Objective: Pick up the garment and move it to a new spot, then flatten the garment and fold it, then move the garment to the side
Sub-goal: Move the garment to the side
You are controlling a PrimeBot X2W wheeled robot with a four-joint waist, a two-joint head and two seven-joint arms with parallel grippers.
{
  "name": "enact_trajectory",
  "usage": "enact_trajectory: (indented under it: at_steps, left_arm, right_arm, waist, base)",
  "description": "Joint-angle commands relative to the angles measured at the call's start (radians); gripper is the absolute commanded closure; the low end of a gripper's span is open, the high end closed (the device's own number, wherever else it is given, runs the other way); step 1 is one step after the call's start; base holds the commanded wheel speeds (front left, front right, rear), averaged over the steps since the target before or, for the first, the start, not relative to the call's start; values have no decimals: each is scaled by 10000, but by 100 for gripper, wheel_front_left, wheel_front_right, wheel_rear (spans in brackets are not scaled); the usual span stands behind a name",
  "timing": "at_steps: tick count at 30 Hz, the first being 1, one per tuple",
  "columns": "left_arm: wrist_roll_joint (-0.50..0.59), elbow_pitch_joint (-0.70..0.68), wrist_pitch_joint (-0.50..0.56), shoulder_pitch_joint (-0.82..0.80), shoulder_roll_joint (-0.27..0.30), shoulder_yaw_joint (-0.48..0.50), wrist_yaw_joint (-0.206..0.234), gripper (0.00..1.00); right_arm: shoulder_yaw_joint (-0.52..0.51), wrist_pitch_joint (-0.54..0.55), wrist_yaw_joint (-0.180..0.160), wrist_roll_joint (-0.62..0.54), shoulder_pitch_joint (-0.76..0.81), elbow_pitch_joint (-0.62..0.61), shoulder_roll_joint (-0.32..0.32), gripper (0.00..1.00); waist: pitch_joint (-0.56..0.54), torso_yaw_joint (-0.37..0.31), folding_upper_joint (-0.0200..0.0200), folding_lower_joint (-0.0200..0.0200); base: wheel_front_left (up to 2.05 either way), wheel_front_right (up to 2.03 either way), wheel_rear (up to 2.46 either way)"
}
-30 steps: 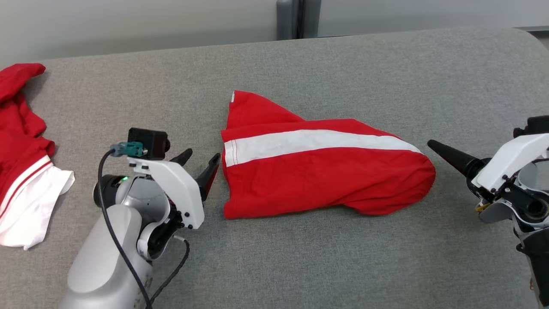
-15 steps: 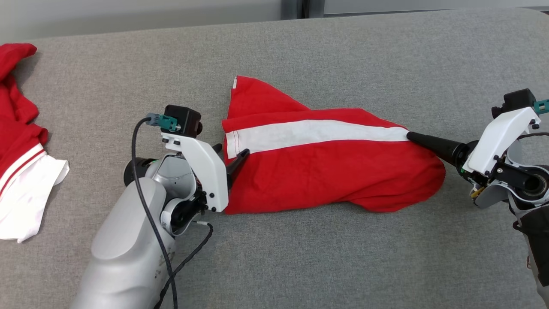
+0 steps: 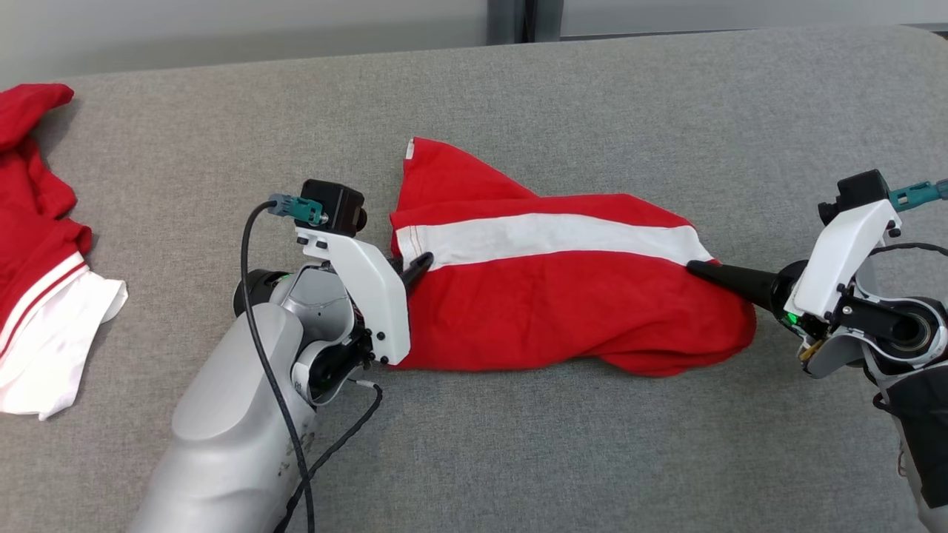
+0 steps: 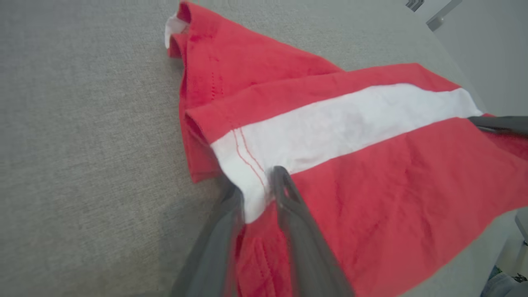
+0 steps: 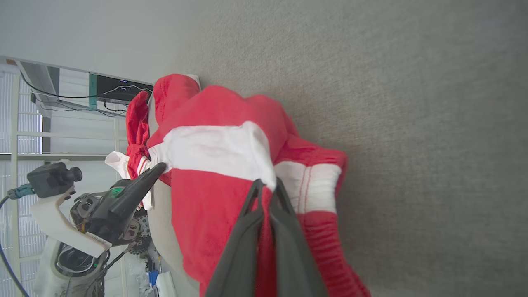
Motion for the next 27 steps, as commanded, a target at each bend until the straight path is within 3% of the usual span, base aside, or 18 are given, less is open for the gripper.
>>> enact_trajectory:
  at_steps: [1,12,21,27]
  left_arm:
    - [-59,-43,-88,-109,27,-8,-22,100]
    - [-683,-786,-498,472,360,-143,-24,100]
    - [-1208,-2830,-580,1857,1236,300,65,100]
    - [-1345,-4581,-451,3406,1641,369,510,100]
  right_arm:
    - [-24,67,23,105,118,-76,-15,100]
    - [-103,-319,23,845,859,-1084,-176,100]
    - [-72,-1455,25,1232,1924,-2937,-398,100]
    - [155,-2230,25,1319,3196,-4494,-660,100]
  waist:
    - [-55,2,0,0]
    - [-851,41,0,0]
    - [-1293,40,0,0]
    - [-1407,90,0,0]
  base:
    - [0,0,0]
    - [0,0,0]
    - [0,0,0]
    - [0,0,0]
